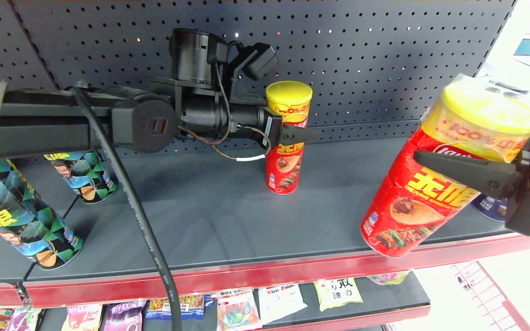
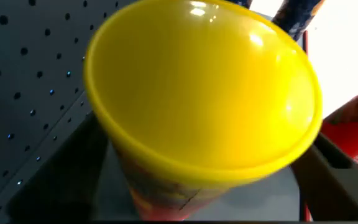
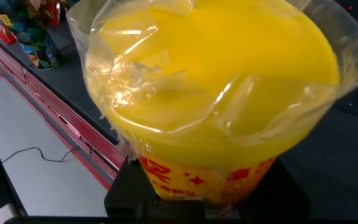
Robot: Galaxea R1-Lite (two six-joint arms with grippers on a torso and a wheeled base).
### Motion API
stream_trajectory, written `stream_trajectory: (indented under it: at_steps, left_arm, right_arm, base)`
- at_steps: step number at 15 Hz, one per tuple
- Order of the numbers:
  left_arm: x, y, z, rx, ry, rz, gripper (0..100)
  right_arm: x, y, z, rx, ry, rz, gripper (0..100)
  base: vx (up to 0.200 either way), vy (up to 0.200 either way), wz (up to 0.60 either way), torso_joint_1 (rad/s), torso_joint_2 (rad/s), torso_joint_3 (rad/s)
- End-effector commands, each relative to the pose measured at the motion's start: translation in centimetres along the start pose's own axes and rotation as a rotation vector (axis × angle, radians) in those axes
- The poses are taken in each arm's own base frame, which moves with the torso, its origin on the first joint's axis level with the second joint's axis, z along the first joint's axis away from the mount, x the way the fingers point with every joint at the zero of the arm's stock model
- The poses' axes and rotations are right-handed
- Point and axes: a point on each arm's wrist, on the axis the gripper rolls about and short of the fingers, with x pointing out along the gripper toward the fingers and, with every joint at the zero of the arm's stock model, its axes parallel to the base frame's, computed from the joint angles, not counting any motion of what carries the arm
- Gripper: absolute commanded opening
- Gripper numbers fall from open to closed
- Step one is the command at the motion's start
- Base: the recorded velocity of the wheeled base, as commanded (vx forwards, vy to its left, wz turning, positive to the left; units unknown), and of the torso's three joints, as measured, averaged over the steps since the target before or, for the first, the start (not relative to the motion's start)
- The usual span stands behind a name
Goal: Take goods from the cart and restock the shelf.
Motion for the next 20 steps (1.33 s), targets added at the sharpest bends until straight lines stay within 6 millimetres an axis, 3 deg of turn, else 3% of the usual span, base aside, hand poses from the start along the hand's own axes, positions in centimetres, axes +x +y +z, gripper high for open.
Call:
stream_trajectory:
  at_steps: [1,6,12,20]
  left_arm:
    - [0.0,0.0,-0.1,0.001,0.002,0.000,0]
    - [-0.5,1.0,-0.5,-0.011,0.009,0.015,0]
    - [-4.2,3.6,-0.1,0.185,-0.073,-0.155,0]
    - [-6.0,-1.9,-1.4,0.127,-0.018,-0.284,0]
  right_arm:
    - [-0.1,0.0,0.1,0.000,-0.004,0.000,0]
    - [-0.1,0.0,0.0,0.002,-0.002,0.002,0]
    - [0.0,0.0,0.0,0.003,-0.002,0.002,0]
    - [0.3,0.0,-0.1,0.006,0.009,0.004,0]
  base:
    - [0.000,0.000,0.00,0.000,0.00,0.000]
    - [0.000,0.000,0.00,0.000,0.00,0.000]
    - [0.000,0.000,0.00,0.000,0.00,0.000]
    - [0.000,0.000,0.00,0.000,0.00,0.000]
